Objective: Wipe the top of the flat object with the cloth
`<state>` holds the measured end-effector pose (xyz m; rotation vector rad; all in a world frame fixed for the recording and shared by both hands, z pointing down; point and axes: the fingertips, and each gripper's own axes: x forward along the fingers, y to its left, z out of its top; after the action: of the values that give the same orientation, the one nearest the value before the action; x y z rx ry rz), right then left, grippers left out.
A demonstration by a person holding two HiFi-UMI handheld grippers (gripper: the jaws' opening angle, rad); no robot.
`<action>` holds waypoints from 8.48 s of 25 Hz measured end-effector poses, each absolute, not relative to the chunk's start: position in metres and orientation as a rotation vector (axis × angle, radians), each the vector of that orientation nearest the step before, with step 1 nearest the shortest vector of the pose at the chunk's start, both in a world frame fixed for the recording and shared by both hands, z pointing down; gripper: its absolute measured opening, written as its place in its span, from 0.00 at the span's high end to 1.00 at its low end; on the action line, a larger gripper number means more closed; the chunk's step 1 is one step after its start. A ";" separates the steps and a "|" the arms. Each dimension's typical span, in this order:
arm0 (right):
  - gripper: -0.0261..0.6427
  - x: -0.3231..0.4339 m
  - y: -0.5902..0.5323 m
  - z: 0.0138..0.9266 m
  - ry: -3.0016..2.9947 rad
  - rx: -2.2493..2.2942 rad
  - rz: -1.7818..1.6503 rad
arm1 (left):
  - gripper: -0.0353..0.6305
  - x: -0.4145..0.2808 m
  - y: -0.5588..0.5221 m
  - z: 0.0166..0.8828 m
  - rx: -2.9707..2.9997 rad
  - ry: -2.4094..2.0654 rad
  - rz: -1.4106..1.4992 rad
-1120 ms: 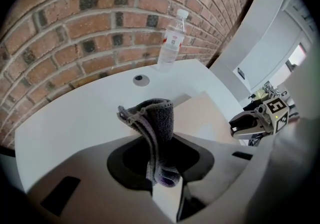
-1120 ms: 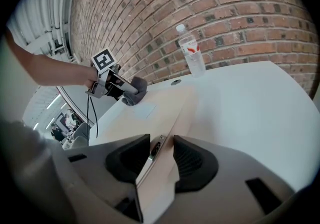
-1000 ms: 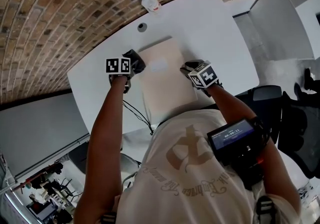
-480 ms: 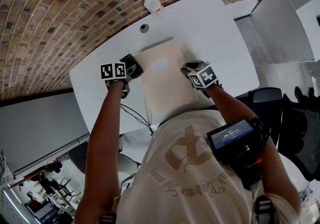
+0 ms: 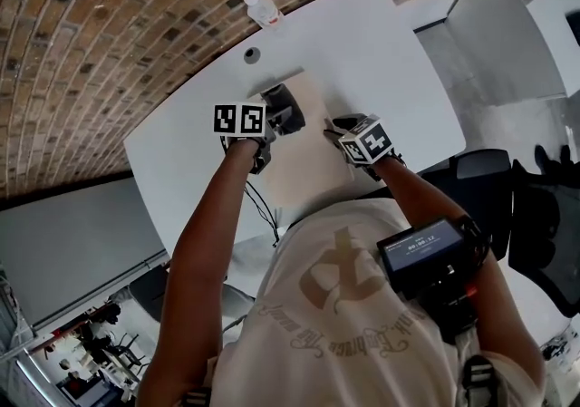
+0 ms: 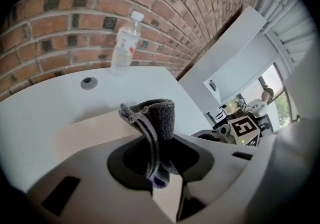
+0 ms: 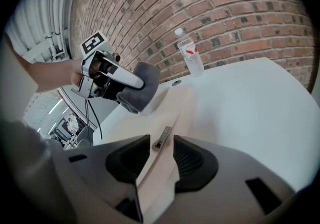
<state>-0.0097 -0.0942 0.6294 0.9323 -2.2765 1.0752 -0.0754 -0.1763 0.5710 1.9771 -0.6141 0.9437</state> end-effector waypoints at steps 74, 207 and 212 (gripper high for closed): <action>0.73 -0.001 -0.103 0.626 -2.316 0.913 1.379 | 0.79 -0.124 -0.056 0.577 1.923 -0.652 0.747; 0.72 -0.009 -0.153 0.643 -2.210 0.809 1.251 | 0.79 -0.300 -0.167 0.603 1.834 -1.268 0.485; 0.72 -0.010 -0.154 0.643 -2.205 0.835 1.268 | 0.79 -0.298 -0.211 0.617 1.864 -1.235 0.566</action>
<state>-0.0098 -0.1540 0.6429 0.8350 -2.2052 1.2679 -0.2977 -0.2108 0.6168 1.8644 -1.2352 0.5656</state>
